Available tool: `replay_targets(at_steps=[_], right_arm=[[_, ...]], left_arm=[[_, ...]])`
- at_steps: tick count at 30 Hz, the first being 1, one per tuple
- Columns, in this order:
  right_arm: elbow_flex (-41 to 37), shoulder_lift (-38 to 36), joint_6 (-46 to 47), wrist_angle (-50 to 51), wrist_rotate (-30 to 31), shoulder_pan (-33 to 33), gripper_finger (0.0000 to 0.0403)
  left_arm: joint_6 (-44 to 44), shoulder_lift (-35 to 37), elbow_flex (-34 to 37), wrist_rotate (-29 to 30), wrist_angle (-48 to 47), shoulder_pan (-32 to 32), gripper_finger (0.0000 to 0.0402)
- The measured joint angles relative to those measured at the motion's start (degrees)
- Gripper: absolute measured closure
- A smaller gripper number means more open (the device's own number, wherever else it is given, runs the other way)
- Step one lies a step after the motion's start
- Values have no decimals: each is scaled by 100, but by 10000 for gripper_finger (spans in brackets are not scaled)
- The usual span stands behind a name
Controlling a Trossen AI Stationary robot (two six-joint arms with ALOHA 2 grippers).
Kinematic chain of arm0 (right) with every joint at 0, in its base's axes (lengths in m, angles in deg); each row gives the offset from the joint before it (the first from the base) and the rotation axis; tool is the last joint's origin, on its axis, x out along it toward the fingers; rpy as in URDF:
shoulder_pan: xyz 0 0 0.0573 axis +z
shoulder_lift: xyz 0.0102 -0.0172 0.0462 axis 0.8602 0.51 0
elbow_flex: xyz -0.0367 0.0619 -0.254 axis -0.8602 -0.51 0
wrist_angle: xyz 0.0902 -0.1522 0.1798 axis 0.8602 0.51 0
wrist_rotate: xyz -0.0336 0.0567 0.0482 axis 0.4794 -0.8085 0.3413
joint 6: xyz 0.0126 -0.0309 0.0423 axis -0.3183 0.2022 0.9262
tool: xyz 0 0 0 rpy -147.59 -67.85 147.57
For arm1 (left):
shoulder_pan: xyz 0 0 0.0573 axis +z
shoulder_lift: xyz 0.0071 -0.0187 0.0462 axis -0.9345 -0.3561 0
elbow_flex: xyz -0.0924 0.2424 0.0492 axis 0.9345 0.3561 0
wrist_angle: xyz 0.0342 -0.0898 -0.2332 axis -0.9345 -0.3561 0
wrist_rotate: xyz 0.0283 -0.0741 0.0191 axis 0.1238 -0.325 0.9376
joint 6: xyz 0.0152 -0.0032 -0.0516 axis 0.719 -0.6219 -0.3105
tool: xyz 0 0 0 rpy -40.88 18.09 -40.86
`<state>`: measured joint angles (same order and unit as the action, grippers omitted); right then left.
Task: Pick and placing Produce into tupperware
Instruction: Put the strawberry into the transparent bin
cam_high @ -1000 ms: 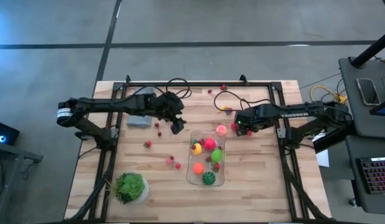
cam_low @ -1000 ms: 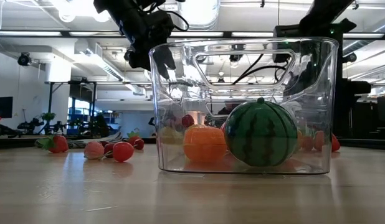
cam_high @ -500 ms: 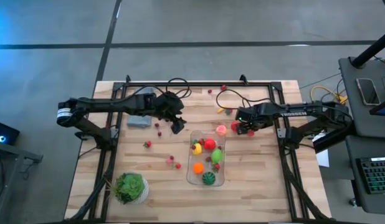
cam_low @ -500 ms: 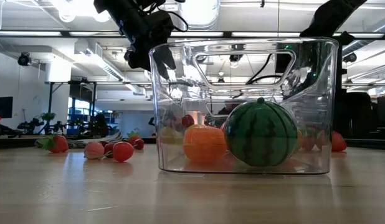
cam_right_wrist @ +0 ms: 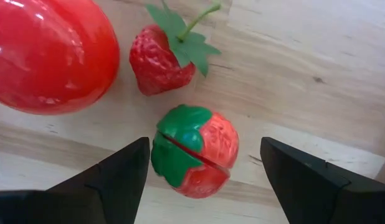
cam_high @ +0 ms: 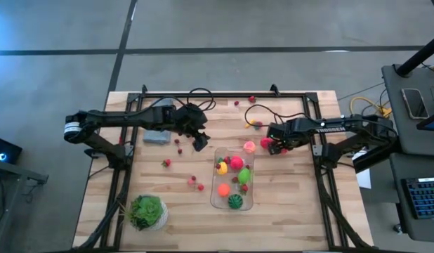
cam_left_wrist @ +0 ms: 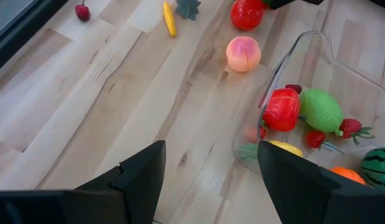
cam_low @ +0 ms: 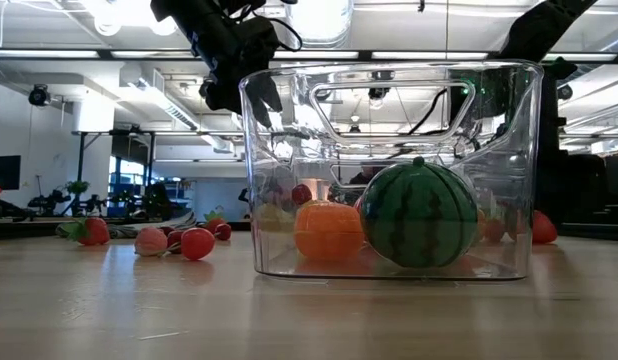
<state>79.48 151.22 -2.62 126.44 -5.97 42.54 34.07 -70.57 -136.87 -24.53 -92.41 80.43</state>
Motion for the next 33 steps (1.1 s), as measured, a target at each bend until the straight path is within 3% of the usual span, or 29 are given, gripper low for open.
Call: replay_targets(at_steps=[5, 14, 22, 27, 33], right_arm=[[-5, 0, -221, -132, -234, 0, 120], [-7, 0, -229, -149, -238, 0, 195], [167, -17, -226, -161, -694, 21, 210], [778, -213, -220, -183, -1201, 329, 207], [2106, -331, 252, -472, -1420, 1222, 207]], left_arm=[[1, 0, 0, 0, 2, 0, 162], [2, 0, 0, 0, 2, 0, 162], [3, 0, 0, 0, 2, 0, 162], [15, 0, 0, 2, 0, 0, 162], [38, 0, 0, 2, -21, 0, 162]])
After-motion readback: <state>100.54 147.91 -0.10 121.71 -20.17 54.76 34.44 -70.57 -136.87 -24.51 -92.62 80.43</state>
